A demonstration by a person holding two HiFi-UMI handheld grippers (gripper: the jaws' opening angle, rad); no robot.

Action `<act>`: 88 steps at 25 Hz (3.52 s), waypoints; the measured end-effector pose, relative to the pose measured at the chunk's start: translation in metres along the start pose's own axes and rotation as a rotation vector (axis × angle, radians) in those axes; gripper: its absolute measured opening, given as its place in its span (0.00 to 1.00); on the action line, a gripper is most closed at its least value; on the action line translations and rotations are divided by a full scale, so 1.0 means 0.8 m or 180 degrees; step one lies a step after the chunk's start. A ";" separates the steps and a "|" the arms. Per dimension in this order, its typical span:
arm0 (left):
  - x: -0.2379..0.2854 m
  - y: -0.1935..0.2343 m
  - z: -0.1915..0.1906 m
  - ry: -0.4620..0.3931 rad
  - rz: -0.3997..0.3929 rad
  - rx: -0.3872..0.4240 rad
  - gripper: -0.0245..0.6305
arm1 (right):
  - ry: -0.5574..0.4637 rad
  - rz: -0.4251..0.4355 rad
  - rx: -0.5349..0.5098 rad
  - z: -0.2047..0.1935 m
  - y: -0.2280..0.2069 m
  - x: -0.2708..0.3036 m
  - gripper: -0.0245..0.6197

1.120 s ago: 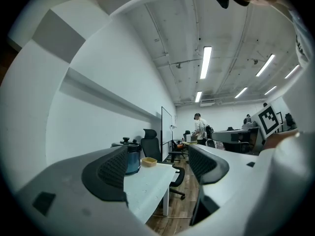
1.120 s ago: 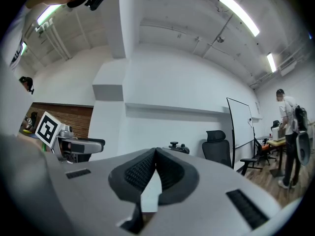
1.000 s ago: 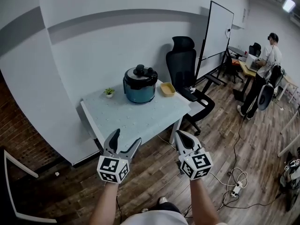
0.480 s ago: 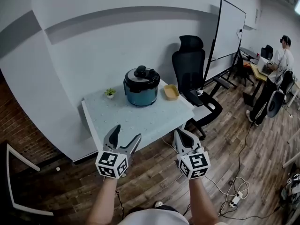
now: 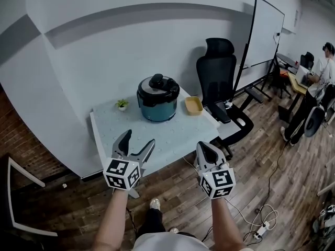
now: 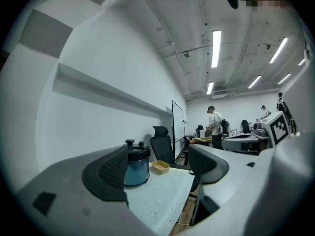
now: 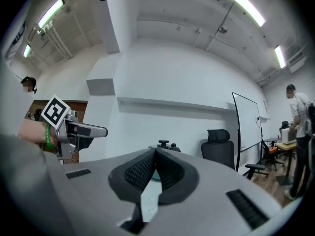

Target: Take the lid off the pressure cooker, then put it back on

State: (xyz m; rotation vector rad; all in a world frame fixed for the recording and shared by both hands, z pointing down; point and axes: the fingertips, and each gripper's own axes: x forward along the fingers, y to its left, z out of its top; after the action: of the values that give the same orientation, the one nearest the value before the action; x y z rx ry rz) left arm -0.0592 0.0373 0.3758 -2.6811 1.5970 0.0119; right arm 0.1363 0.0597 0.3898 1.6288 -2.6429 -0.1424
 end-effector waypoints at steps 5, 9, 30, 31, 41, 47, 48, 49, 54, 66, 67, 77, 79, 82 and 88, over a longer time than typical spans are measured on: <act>0.045 0.021 -0.012 -0.0005 -0.0024 -0.0060 0.58 | 0.0039 0.0009 0.0010 -0.012 -0.019 0.048 0.04; 0.092 0.050 -0.023 -0.0003 -0.0084 -0.0137 0.58 | 0.0063 -0.0020 -0.0020 -0.017 -0.035 0.102 0.04; 0.336 0.200 -0.020 0.0032 -0.0469 -0.0240 0.58 | 0.0286 -0.0360 -0.0171 -0.011 -0.110 0.343 0.04; 0.344 0.202 -0.021 0.0045 -0.0468 -0.0235 0.58 | 0.0300 -0.0353 -0.0163 -0.014 -0.115 0.349 0.04; 0.398 0.206 -0.039 0.0208 -0.0226 -0.0187 0.58 | 0.0374 -0.0049 -0.0003 -0.056 -0.157 0.380 0.04; 0.423 0.209 -0.039 0.0328 -0.0117 -0.0103 0.58 | 0.0354 0.0094 0.0042 -0.060 -0.177 0.390 0.04; 0.428 0.210 -0.040 0.0368 -0.0105 -0.0083 0.58 | 0.0348 0.0103 0.0047 -0.059 -0.179 0.390 0.04; 0.433 0.212 -0.042 0.0415 -0.0092 -0.0067 0.58 | 0.0344 0.0109 0.0053 -0.059 -0.181 0.391 0.04; 0.464 0.224 -0.049 0.0652 -0.0050 -0.0023 0.58 | 0.0332 0.0120 0.0094 -0.062 -0.187 0.394 0.04; 0.517 0.231 -0.069 0.1223 -0.0113 0.0031 0.58 | 0.0284 0.0018 0.0173 -0.064 -0.209 0.394 0.04; 0.519 0.231 -0.071 0.1262 -0.0119 0.0032 0.58 | 0.0282 0.0009 0.0181 -0.065 -0.210 0.394 0.04; 0.526 0.238 -0.083 0.1564 -0.0018 0.0143 0.53 | 0.0284 -0.0052 0.0244 -0.068 -0.221 0.391 0.04; 0.526 0.238 -0.085 0.1572 -0.0002 0.0141 0.53 | 0.0297 -0.0042 0.0256 -0.071 -0.220 0.391 0.04; 0.526 0.240 -0.086 0.1611 0.0073 0.0131 0.51 | 0.0312 -0.0011 0.0258 -0.074 -0.216 0.393 0.04; 0.525 0.241 -0.082 0.1627 0.0174 0.0117 0.49 | 0.0323 0.0017 0.0288 -0.076 -0.218 0.391 0.04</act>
State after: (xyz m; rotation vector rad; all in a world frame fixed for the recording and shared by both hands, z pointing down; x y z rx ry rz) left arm -0.0289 -0.4252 0.4311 -2.7535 1.7535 -0.7491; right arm 0.1552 -0.3015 0.4275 1.6079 -2.6132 0.0594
